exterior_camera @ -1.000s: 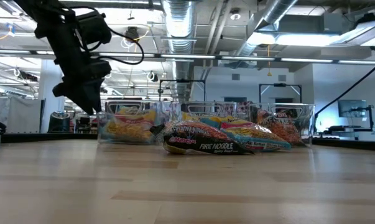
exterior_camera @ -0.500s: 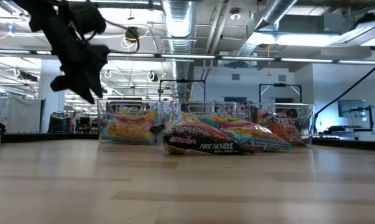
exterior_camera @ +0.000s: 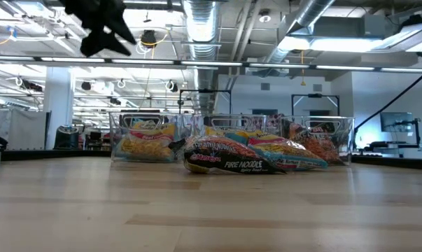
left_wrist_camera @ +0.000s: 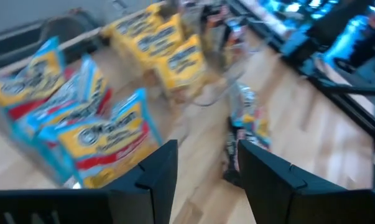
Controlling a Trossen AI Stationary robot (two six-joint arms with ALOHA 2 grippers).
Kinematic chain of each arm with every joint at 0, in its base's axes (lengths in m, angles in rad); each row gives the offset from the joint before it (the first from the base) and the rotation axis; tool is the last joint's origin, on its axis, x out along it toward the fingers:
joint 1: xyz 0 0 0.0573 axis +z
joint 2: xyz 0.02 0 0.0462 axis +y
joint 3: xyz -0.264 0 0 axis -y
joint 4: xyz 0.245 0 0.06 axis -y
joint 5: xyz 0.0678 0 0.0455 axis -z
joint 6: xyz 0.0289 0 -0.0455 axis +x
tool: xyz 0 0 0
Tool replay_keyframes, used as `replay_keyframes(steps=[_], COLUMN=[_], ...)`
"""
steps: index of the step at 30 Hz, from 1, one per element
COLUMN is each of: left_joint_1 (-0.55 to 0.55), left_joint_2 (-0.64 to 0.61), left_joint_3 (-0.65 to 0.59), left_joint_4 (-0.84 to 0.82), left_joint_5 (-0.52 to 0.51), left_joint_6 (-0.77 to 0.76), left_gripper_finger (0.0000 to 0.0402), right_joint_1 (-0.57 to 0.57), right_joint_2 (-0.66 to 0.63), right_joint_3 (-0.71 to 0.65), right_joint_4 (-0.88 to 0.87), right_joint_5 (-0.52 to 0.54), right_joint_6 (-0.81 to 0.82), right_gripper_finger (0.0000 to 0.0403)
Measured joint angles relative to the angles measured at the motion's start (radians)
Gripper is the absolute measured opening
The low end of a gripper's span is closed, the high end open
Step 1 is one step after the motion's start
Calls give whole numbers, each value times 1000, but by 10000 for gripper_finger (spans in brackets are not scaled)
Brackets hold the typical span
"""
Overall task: Sort Maruchan noodles
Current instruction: Put the black noodle pack into the right transparent bin
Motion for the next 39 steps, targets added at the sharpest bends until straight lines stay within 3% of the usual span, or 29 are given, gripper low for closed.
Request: replay_keyframes(steps=[7,12,25,33,39], left_joint_1=[-114,-195,-420,-519,-551], left_joint_2=[0,0,0,1,1], left_joint_3=[33,33,33,33,33], left_joint_4=[25,23,49,45,41], left_joint_5=[20,81,80,25,22], left_joint_6=[18,16,14,12,12], left_gripper_finger=[153,153,153,153,153], right_joint_1=[96,189,462,527,541], right_joint_2=[0,0,106,216,296], right_joint_3=[0,0,0,-1,0], right_joint_4=[-3,-3,56,98,76], right_joint_5=[-51,-51,-51,-51,-50], right_joint_6=[117,121,118,119,113], right_gripper_finger=[195,195,203,239,239])
